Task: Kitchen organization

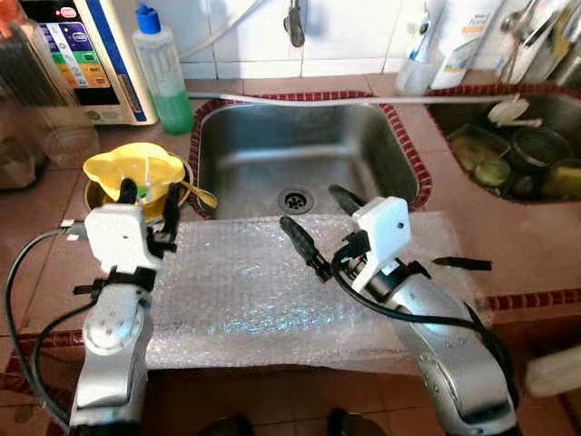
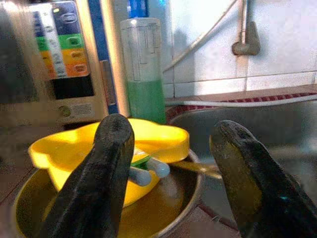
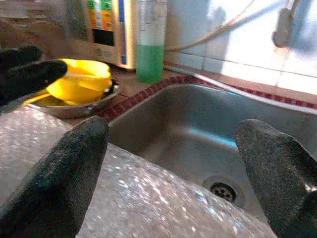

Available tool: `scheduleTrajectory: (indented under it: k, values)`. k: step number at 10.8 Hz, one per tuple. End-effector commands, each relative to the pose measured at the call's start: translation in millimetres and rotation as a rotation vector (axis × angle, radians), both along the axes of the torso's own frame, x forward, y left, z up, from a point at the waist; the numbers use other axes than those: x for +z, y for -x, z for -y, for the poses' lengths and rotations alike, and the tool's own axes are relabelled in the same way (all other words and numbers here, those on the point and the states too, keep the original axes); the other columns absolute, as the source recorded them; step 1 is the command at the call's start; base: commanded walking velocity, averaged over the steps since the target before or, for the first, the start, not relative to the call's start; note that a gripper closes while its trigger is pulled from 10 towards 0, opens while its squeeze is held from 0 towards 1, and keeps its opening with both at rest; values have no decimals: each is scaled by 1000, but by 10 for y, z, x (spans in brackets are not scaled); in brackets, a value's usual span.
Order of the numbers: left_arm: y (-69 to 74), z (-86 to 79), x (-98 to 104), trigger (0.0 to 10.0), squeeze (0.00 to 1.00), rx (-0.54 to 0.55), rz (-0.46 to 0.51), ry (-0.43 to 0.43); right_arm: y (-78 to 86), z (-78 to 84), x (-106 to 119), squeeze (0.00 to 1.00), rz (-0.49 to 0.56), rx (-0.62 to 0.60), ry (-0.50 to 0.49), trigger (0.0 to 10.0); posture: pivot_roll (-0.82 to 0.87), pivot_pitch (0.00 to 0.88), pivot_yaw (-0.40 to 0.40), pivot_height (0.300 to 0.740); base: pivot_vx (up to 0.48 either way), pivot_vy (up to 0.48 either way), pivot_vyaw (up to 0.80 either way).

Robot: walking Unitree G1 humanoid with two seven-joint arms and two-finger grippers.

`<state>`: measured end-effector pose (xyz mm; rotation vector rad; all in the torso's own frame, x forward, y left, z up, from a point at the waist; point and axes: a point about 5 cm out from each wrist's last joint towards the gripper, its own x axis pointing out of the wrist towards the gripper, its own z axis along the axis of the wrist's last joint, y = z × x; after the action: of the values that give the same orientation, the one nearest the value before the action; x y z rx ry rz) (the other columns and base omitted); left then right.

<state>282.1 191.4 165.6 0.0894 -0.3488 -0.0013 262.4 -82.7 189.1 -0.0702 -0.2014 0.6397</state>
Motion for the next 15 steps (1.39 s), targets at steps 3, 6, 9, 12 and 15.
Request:
scheduleTrajectory:
  k: [3, 6, 9, 12, 15]
  values:
    - [-81, 27, -43, 10000, 1000, -35, -21, 22, 84, 89, 0, 0, -22, -61, -10, 10000, -250, 204, 77, 740, 0, 0, 0]
    - [-104, -8, -63, 10000, 1000, -44, -30, 1, 93, 126, -70, 0, -79, -98, -35, 10000, -259, 205, 92, 740, 0, 0, 0]
    - [-117, -40, -39, 10000, 1000, -24, -23, -28, 86, 126, -93, 0, -94, -90, -33, 10000, -253, 199, 93, 740, 0, 0, 0]
    - [-80, -115, -81, 10000, 0, 3, -44, -73, 98, 152, -131, 0, -113, -37, 4, 10000, -241, 206, 79, 740, 0, 0, 0]
    - [-63, -179, -134, 10000, 0, 8, -66, -119, 90, 163, -112, 0, -111, -4, 16, 10000, -232, 207, 77, 740, 0, 0, 0]
